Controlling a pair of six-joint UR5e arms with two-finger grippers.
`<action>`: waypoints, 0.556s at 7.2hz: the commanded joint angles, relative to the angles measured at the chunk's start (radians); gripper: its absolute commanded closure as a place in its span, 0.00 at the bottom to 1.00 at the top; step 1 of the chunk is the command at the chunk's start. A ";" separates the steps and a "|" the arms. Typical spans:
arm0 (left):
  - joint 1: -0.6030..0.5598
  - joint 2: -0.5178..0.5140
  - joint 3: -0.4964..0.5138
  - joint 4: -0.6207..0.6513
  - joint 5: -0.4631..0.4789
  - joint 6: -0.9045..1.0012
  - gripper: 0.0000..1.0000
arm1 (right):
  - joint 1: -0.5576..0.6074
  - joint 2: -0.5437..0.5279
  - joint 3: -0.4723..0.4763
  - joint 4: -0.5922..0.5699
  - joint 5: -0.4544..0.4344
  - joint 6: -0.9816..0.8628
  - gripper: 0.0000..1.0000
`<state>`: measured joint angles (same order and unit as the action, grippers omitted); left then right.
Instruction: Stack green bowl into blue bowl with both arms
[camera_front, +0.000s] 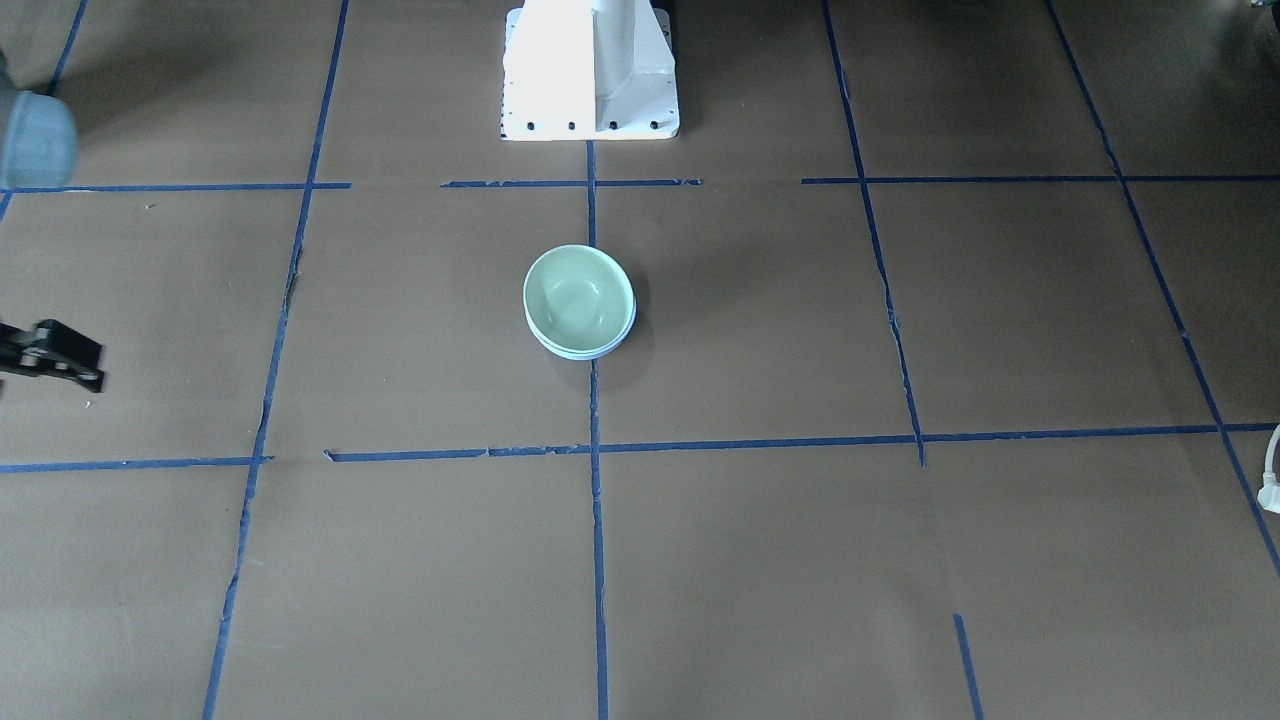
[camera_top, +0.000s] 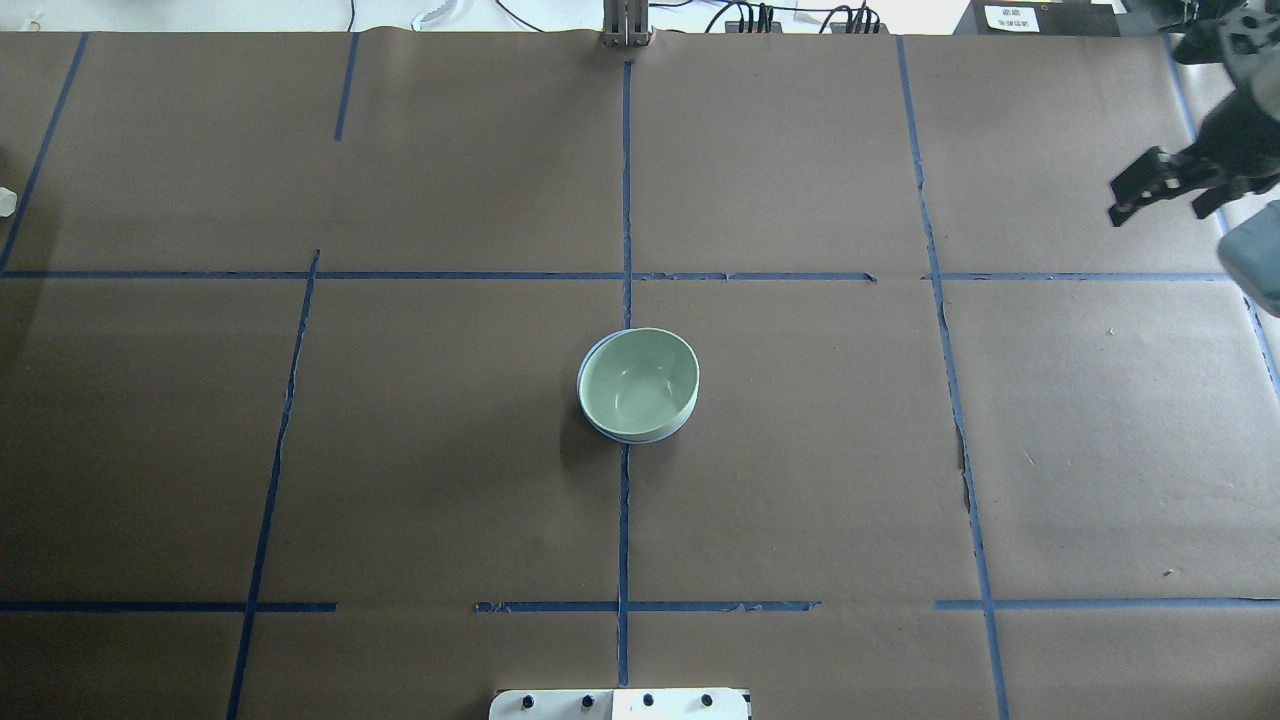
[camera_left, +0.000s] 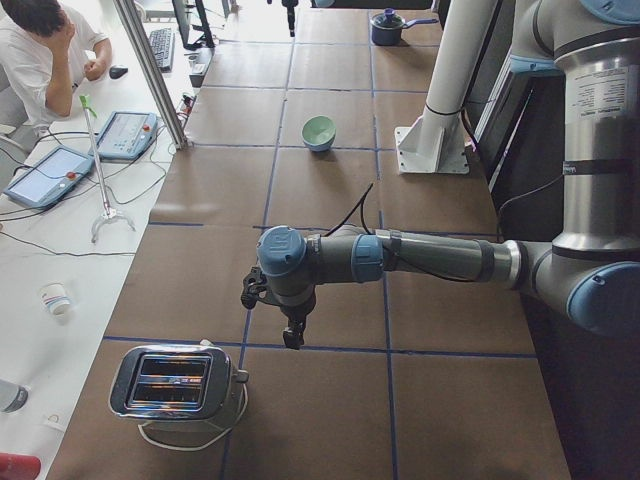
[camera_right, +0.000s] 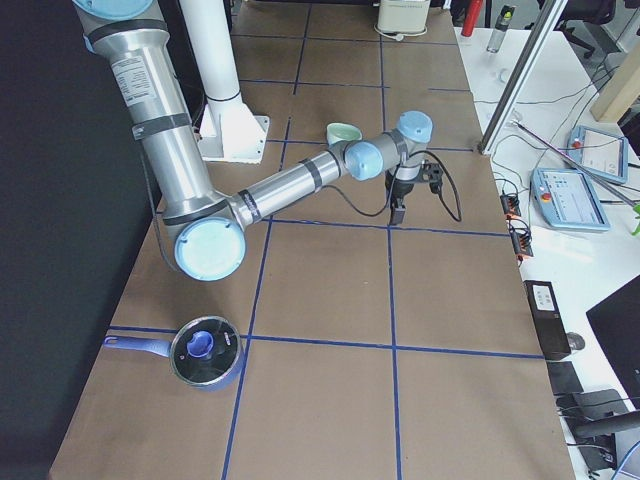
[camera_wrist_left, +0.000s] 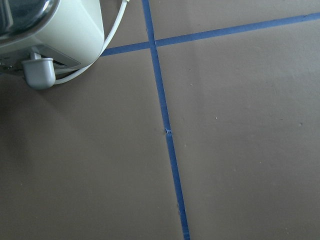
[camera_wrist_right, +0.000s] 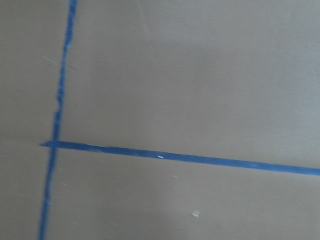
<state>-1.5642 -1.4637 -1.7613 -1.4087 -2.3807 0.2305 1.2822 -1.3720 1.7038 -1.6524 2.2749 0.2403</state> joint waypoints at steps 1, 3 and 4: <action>-0.004 0.020 -0.013 -0.025 0.004 -0.002 0.00 | 0.197 -0.146 -0.001 -0.087 0.003 -0.415 0.00; -0.004 0.029 -0.017 -0.024 0.047 0.001 0.00 | 0.281 -0.290 0.013 -0.072 -0.003 -0.492 0.00; -0.004 0.031 -0.018 -0.024 0.078 0.001 0.00 | 0.282 -0.336 0.054 -0.072 -0.003 -0.483 0.00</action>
<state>-1.5676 -1.4360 -1.7769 -1.4323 -2.3377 0.2310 1.5428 -1.6458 1.7220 -1.7237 2.2725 -0.2311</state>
